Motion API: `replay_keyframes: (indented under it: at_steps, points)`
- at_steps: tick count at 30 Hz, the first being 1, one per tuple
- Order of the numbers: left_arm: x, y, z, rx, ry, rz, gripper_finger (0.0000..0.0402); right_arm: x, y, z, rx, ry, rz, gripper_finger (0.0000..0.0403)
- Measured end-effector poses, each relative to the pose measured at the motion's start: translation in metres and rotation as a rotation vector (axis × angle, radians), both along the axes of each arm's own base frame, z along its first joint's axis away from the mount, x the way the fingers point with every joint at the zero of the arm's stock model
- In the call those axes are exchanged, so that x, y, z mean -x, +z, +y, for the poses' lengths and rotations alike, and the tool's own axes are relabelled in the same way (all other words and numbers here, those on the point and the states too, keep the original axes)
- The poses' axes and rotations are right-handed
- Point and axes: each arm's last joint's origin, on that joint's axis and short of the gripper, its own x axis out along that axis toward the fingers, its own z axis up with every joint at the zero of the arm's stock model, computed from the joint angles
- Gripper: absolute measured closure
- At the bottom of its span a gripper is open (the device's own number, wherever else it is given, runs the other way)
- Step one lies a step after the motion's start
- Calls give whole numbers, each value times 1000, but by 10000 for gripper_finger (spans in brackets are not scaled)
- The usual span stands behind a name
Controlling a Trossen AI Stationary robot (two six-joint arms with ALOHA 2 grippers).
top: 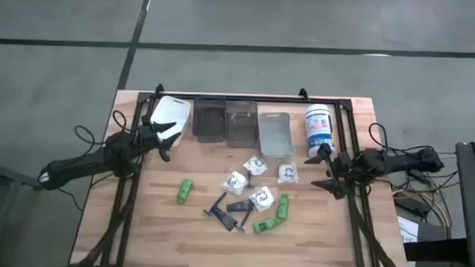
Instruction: Pick & Place Travel size toiletries
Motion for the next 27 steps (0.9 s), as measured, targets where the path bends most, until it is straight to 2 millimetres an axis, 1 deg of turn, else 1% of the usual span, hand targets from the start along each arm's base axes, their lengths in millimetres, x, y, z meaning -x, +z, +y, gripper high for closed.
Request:
replay_keyframes:
  at_steps: [4, 8, 11, 15, 20, 23, 25, 27]
  points:
    - [0, 0, 0, 0, 0, 0, 195, 0, 0, 0, -13, 2, 0, 39]
    - [0, 0, 0, 0, 0, 1, 195, -1, 0, 0, -99, 11, 16, 39]
    - [0, 0, 0, 0, 0, 0, 195, -3, -2, 0, -127, -3, 49, 39]
    - [0, 0, 0, 0, 0, 0, 195, -9, -8, -1, -170, -90, 122, 39]
    - [0, 0, 0, 0, 0, 0, 195, -17, -18, 1, -236, -86, 246, 39]
    - [0, 0, 0, 0, 0, 0, 195, -23, -22, 4, -241, -73, 296, 39]
    - [0, 0, 0, 0, 0, 0, 195, -29, -19, 7, -235, -68, 332, 39]
    - [0, 0, 0, 0, 0, 0, 195, -37, -11, 11, -228, -60, 365, 39]
